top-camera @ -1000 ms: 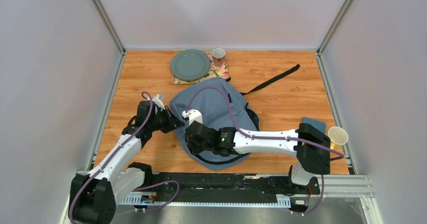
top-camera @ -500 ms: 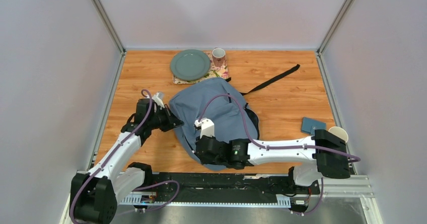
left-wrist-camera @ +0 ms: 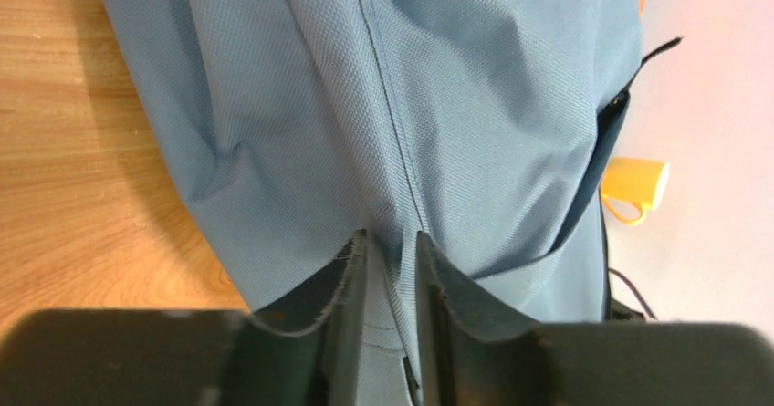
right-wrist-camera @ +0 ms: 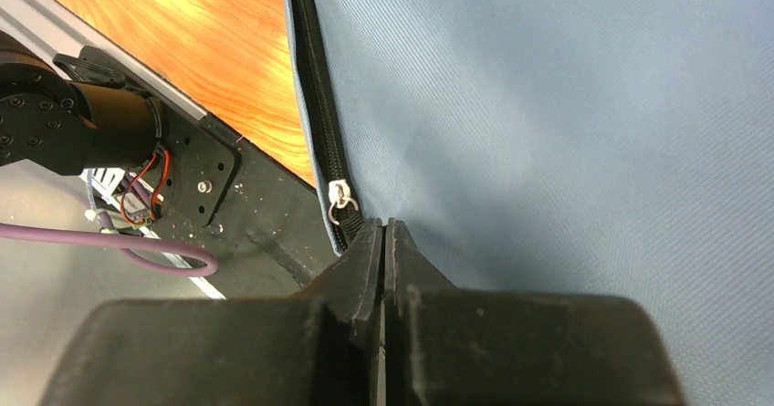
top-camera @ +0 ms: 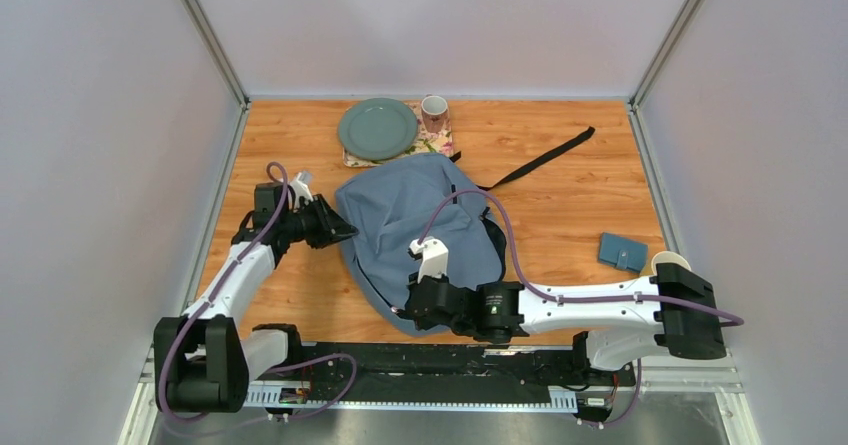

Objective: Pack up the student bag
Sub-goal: Zip the student bag at the center of the board.

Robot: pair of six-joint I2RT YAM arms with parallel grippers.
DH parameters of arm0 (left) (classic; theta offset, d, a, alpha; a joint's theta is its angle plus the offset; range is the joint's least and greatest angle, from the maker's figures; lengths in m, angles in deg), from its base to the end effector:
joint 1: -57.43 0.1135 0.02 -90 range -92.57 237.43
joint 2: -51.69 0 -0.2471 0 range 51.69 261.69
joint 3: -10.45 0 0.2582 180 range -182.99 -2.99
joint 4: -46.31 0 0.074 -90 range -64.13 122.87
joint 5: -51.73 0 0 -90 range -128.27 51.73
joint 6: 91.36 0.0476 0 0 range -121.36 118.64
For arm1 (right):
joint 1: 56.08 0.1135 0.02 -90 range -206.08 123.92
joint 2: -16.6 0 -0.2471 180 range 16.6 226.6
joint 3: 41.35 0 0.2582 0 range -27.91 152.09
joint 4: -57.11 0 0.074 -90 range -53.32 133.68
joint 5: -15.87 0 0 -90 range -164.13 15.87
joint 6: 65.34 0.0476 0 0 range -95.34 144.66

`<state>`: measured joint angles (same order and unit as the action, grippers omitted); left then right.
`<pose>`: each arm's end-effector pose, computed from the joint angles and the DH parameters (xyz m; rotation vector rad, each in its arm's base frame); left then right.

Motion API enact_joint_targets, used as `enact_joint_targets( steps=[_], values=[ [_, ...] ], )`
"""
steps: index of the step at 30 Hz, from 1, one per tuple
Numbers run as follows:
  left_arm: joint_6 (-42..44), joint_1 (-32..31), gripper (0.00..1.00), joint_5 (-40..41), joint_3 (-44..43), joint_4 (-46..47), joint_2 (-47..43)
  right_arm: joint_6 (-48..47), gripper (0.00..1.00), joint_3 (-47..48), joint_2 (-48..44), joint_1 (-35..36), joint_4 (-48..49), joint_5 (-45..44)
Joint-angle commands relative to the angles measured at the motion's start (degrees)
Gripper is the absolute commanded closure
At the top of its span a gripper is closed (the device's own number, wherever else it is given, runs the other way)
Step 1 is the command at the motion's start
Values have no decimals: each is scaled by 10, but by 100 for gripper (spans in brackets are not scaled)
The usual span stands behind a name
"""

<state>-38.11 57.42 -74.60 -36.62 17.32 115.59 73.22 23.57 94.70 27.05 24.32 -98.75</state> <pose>0.2367 -0.0282 0.1801 -0.4530 2.3780 -1.0542 0.0558 0.2974 0.2121 -0.5043 2.3239 0.6624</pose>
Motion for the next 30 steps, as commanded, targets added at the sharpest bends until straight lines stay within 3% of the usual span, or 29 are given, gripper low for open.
enact_joint_targets(
  steps=[1, 2, 5, 7, 17, 24, 30],
  values=[
    [16, 12, 58, -27, -11, 23, -26, -7, 100, 32, -13, 6, -14, -31],
    [13, 12, 48, -27, -2, 20, -50, -12, 100, 36, -9, 5, -14, -32],
    [2, 12, 31, -29, 39, -1, -110, -20, 100, 50, -3, 6, -13, -33],
    [-8, 12, 28, -35, 75, -18, -144, -27, 100, 56, -1, 5, -10, -31],
    [-117, 2, 25, -47, 182, -77, -371, -44, 100, 64, -7, 5, -3, -18],
    [-174, -71, 24, -9, 191, -43, -387, -44, 100, 49, -16, 5, 8, 5],
    [-173, -154, 23, 38, 177, -37, -354, -31, 100, 35, -16, 5, 18, 23]
  ],
)
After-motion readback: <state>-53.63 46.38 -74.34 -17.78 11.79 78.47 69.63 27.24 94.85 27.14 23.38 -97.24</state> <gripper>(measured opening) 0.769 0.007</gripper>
